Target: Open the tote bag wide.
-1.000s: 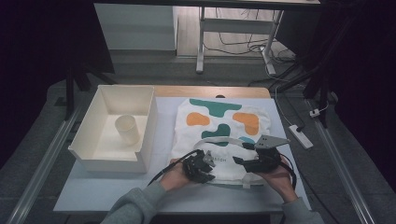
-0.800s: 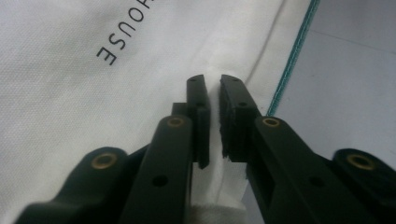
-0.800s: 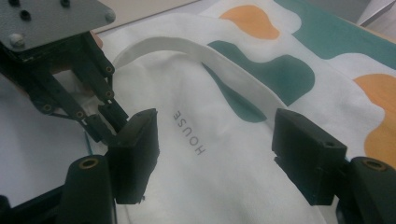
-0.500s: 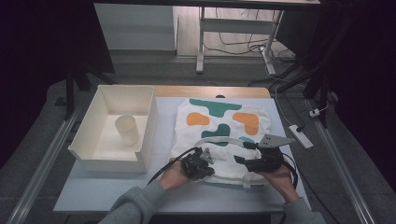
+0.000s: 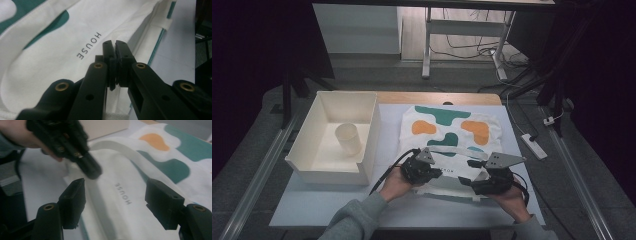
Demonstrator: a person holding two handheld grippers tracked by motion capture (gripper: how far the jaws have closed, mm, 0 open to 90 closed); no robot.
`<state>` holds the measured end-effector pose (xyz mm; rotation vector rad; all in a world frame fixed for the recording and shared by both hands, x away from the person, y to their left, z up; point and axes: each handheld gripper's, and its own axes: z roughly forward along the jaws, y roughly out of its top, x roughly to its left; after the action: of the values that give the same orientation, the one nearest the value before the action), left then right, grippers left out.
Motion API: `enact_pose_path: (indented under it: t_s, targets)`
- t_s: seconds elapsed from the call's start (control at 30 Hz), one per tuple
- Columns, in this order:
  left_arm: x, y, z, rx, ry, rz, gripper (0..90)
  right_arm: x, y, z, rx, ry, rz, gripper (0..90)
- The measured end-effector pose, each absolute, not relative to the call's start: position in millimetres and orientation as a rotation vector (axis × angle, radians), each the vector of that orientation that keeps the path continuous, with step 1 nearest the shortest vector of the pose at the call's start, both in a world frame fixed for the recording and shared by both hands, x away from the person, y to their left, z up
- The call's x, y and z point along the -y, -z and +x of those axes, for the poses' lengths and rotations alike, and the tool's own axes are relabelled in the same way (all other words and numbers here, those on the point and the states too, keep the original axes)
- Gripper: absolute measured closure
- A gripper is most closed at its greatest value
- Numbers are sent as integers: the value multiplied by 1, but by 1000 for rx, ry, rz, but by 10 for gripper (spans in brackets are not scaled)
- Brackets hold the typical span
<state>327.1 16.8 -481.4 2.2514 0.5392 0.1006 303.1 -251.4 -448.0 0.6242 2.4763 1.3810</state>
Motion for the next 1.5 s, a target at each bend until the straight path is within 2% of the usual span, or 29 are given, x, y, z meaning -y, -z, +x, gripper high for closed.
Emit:
enact_pose_path:
  t_s: [0.53, 0.77, 1.13, 1.5]
  targets:
    - [-22, 467, 352, -596, -94, 2160, 869, 227, 451, 281, -2560, -1424, 477, 336]
    - [-24, 468, 356, -609, -104, 2140, 868, 204, 466, 276, -2658, -1370, 413, 331]
    - [-21, 471, 367, -635, -137, 2128, 868, 181, 499, 291, -2769, -1199, 447, 316]
    - [-17, 476, 382, -652, -146, 2130, 867, 164, 517, 301, -2750, -1025, 458, 317]
